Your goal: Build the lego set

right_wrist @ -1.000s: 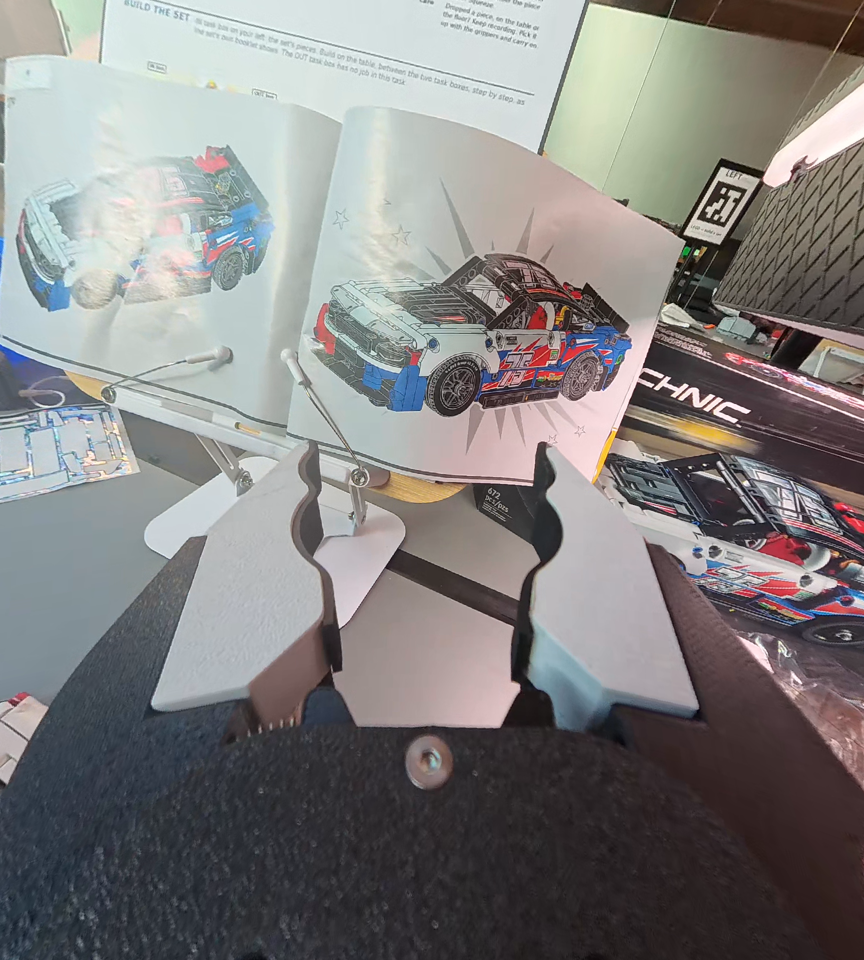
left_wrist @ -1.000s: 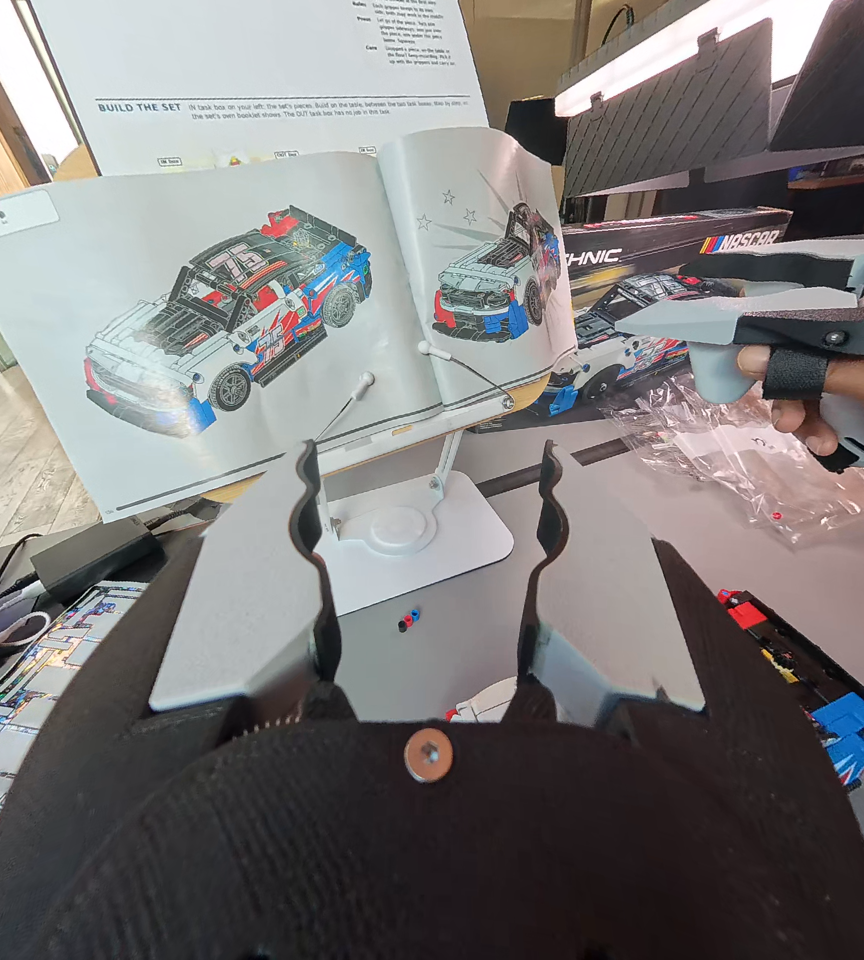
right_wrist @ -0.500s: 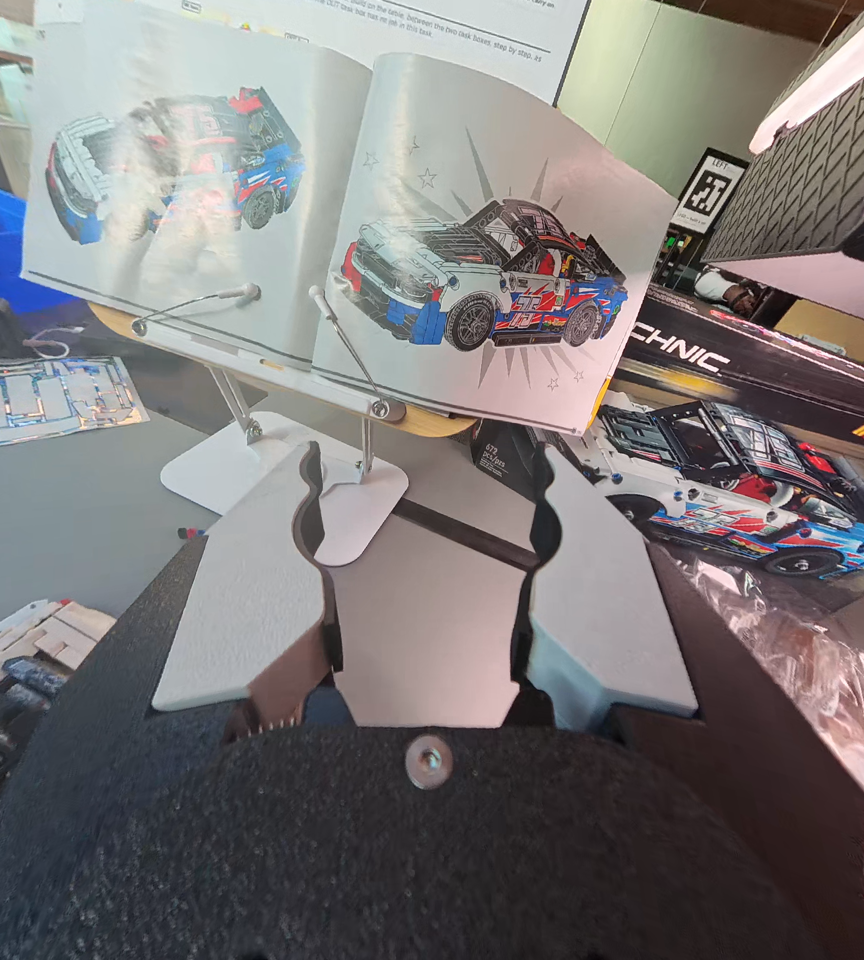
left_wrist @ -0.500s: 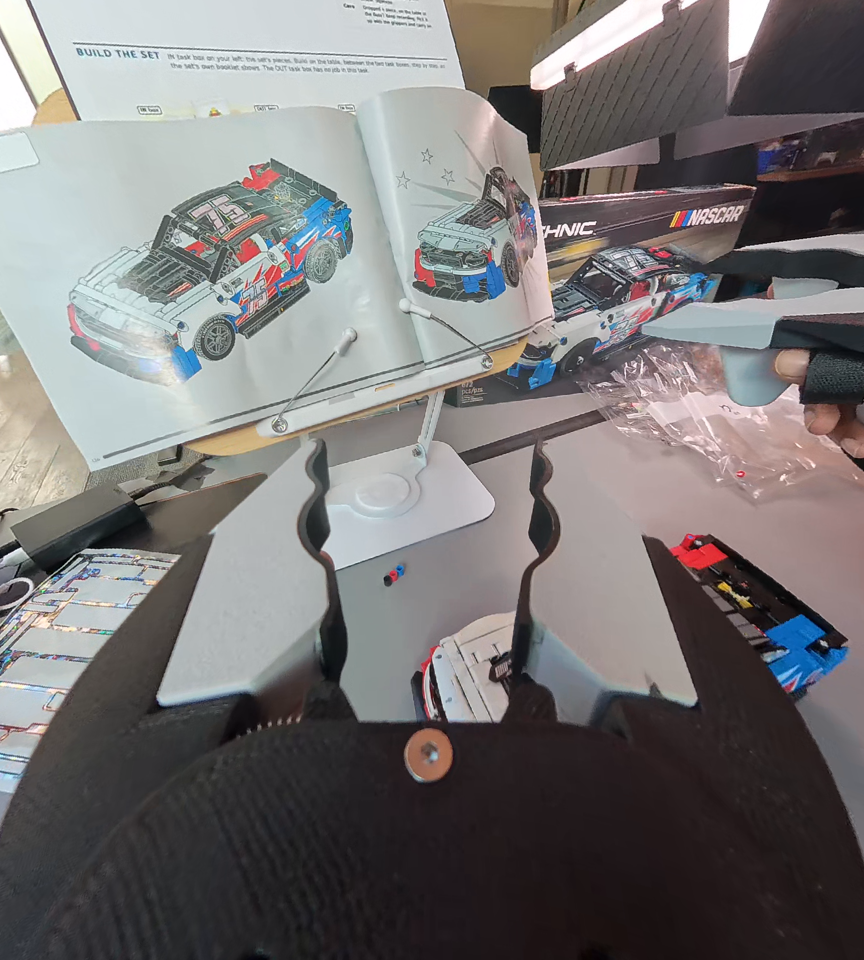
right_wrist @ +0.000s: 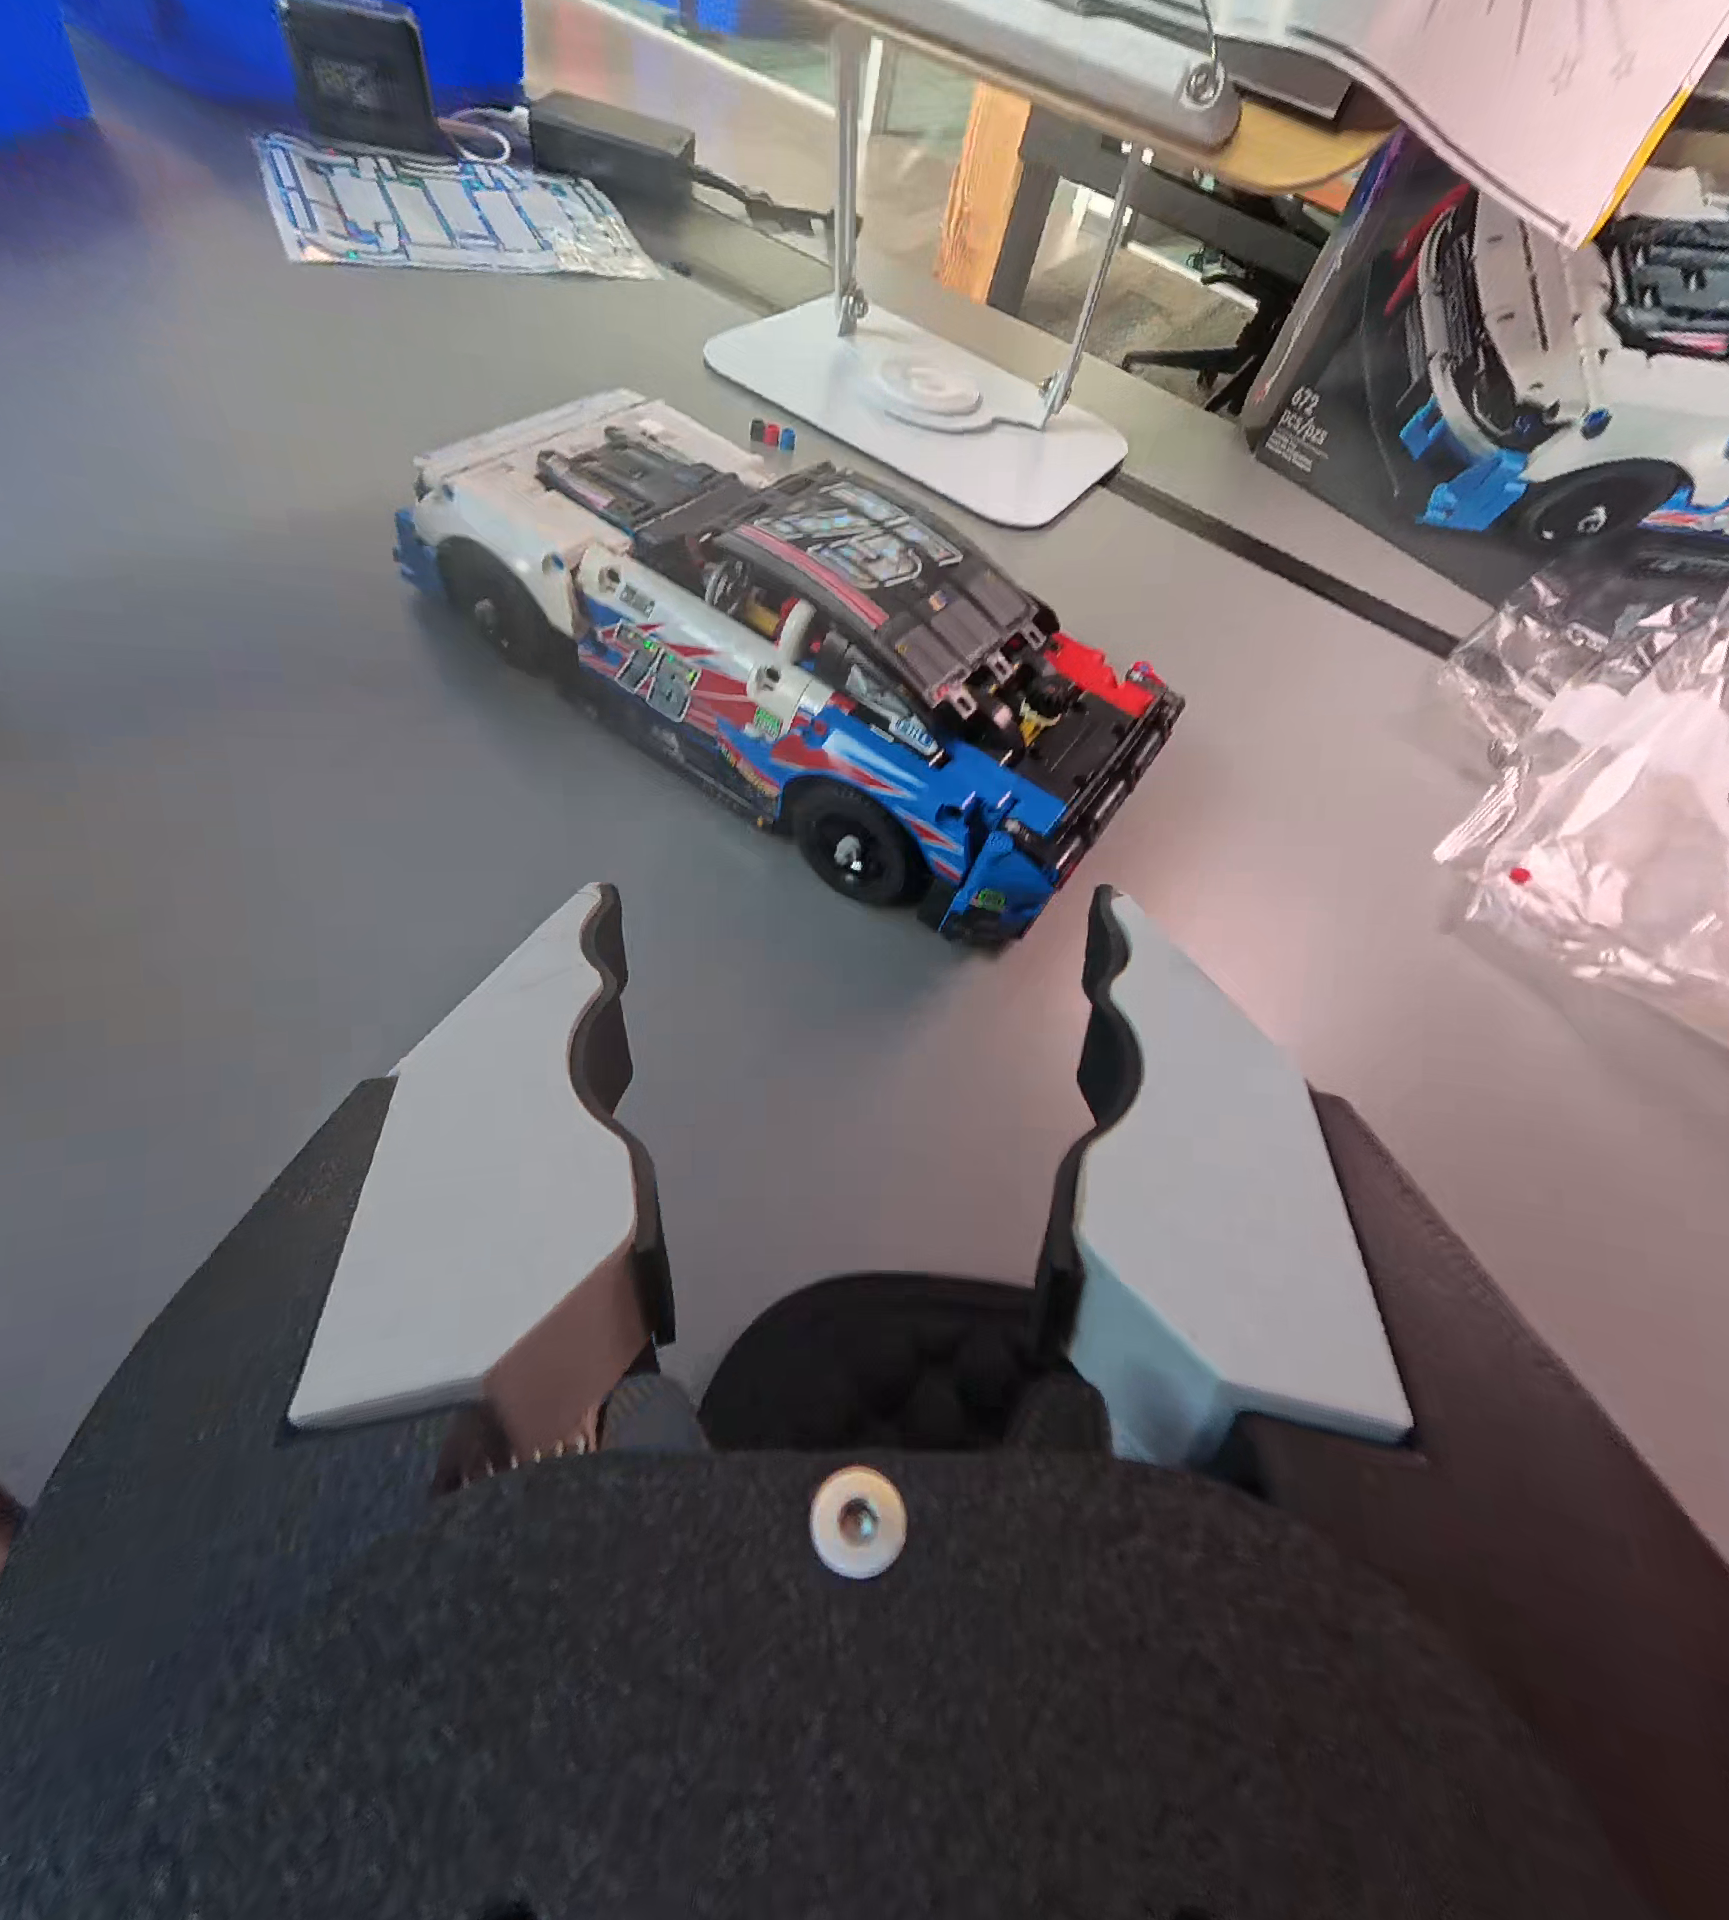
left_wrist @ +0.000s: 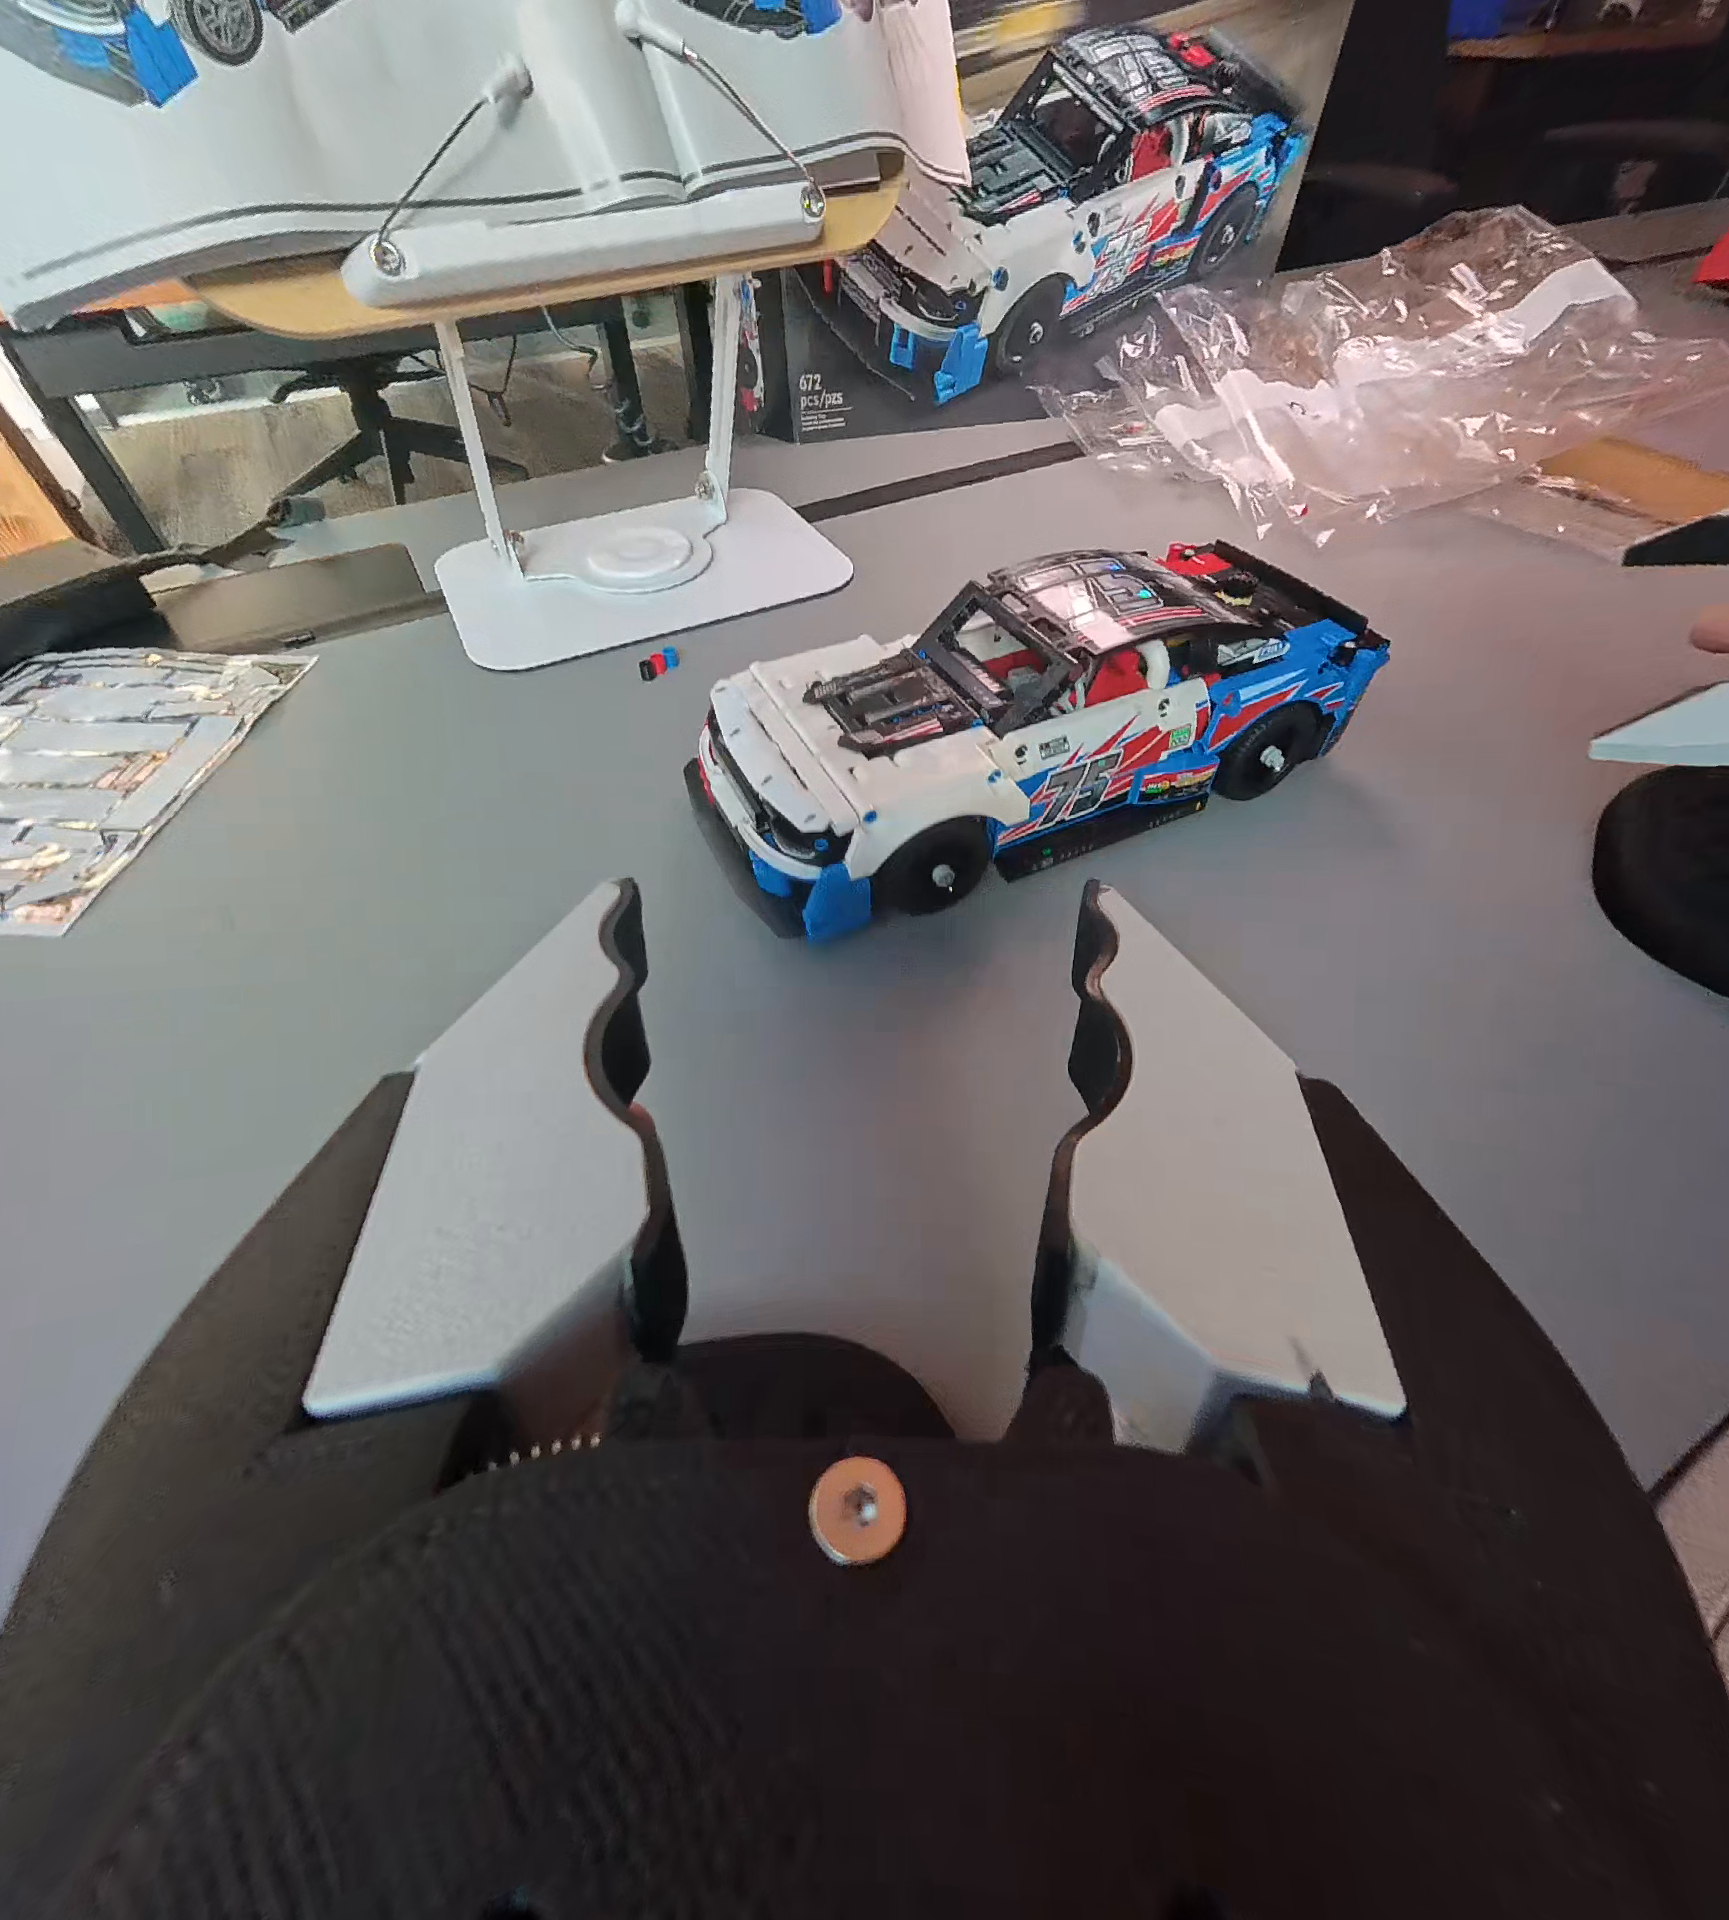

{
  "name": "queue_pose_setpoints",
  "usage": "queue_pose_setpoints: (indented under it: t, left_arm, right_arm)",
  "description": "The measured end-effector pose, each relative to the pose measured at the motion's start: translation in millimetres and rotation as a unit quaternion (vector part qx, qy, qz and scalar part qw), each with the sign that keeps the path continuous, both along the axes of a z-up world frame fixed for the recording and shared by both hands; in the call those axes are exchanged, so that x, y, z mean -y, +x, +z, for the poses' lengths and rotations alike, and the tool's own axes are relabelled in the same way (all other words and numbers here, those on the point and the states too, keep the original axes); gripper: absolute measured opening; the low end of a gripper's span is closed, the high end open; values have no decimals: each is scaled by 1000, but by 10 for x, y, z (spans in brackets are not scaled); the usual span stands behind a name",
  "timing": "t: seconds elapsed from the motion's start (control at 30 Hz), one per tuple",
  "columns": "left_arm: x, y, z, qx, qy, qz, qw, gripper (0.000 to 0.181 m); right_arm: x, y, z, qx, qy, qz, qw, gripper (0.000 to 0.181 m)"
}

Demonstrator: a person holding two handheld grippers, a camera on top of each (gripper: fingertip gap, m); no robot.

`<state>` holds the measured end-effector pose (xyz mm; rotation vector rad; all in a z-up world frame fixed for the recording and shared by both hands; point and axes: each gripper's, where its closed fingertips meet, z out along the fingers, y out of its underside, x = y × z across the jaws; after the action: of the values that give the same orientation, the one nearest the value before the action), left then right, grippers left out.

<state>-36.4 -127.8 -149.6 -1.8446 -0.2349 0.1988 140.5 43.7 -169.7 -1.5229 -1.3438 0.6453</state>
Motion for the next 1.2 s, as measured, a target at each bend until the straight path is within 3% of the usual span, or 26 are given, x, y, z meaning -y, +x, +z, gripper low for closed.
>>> queue_pose_setpoints:
  t: [0.13,0.27,0.63,1.2]
  left_arm:
    - [172,91,-244,11,-5,31,999,87]
    - [216,111,-402,29,-20,37,999,90]
    - [156,72,-463,30,-31,39,998,90]
    - [108,269,-416,24,-23,23,999,94]
  right_arm:
    - [173,333,-273,2,-12,-32,999,91]
    - [142,350,-215,-15,-22,-41,999,91]
    - [88,229,-279,-33,-53,-50,997,88]
    - [155,245,-206,-43,-17,-49,998,87]
